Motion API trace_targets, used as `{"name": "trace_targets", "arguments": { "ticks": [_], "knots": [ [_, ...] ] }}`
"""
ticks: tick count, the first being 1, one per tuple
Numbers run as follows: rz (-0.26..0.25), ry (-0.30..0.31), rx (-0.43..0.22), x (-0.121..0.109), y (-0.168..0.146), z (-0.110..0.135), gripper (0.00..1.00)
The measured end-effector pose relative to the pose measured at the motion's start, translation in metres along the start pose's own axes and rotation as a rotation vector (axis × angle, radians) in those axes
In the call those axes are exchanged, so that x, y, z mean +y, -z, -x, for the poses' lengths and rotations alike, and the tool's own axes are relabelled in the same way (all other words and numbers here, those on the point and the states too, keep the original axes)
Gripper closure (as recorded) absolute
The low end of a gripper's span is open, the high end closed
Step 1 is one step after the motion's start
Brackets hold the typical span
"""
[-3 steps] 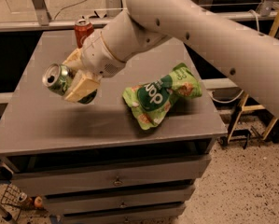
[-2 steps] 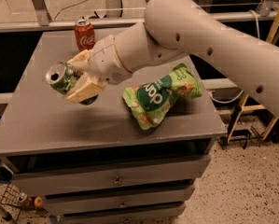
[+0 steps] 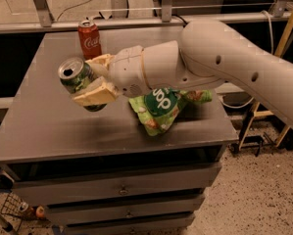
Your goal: Place green can upright
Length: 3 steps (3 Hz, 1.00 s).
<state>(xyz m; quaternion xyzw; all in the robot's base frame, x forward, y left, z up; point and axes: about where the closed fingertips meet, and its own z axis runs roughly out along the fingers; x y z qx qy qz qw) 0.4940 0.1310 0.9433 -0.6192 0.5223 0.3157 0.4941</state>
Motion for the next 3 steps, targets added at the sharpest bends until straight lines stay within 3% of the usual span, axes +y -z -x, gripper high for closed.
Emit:
{"name": "trace_targets", "arguments": {
  "ticks": [1,2,3],
  "knots": [
    [-0.045,-0.089,-0.076,0.0,-0.002,-0.006,1.0],
    [-0.114,-0.133,-0.117,0.003,-0.012,-0.011,1.0],
    [-0.149,-0.159,-0.138,0.004,-0.019,-0.017,1.0]
  ]
}}
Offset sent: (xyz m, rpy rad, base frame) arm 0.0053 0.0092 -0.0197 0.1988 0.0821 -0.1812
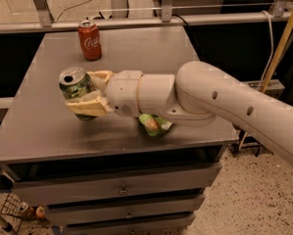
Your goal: Place green can upright
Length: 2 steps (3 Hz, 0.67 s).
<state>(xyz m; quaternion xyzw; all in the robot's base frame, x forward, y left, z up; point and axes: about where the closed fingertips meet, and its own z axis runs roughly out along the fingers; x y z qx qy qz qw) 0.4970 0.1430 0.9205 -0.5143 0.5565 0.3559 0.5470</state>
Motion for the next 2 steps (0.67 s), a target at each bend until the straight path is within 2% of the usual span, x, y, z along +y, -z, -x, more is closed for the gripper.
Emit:
{"name": "trace_targets", "arguments": {
  "ticks": [2],
  "knots": [
    [-0.032,-0.093,-0.059,-0.001,-0.01,-0.03,1.0]
  ]
}}
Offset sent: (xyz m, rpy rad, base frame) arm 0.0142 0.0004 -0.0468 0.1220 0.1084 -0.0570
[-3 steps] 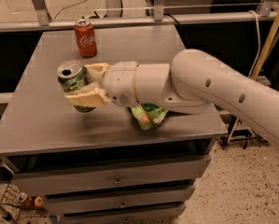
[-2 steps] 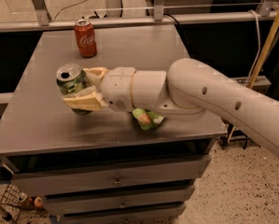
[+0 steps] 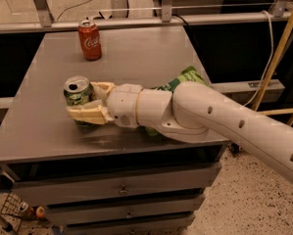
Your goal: Place green can upright
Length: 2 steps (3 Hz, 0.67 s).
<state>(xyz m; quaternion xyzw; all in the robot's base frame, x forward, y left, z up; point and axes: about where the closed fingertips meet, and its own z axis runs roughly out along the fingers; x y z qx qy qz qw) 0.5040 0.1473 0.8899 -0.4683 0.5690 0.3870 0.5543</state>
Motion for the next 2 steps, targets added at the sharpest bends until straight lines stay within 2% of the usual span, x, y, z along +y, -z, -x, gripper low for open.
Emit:
{"name": "trace_targets", "arguments": {
  "ticks": [1,2],
  "knots": [
    [-0.009,-0.026,-0.01,-0.0004,-0.0015,-0.0102,1.0],
    [-0.006,-0.028,-0.012,0.0013,-0.0034,-0.0104,0.79]
  ]
}}
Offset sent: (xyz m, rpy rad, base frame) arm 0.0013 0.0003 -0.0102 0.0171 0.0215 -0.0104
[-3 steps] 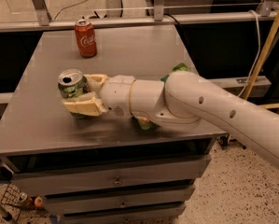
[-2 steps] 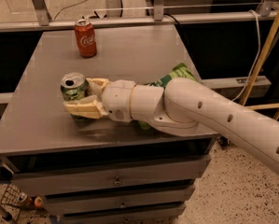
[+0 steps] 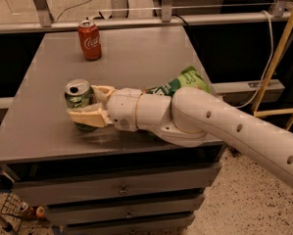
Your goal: Place green can upright
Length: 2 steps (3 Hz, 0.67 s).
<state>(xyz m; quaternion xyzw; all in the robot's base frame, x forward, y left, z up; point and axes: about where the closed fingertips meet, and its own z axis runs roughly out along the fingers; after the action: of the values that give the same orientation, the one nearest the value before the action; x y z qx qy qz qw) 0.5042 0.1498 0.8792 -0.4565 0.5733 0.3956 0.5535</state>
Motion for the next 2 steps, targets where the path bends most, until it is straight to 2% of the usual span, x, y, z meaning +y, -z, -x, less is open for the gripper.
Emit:
{"name": "trace_targets", "arguments": {
  "ticks": [2],
  "knots": [
    [0.006,0.002,-0.001,0.0026,-0.0025,0.0014,0.32]
  ]
}}
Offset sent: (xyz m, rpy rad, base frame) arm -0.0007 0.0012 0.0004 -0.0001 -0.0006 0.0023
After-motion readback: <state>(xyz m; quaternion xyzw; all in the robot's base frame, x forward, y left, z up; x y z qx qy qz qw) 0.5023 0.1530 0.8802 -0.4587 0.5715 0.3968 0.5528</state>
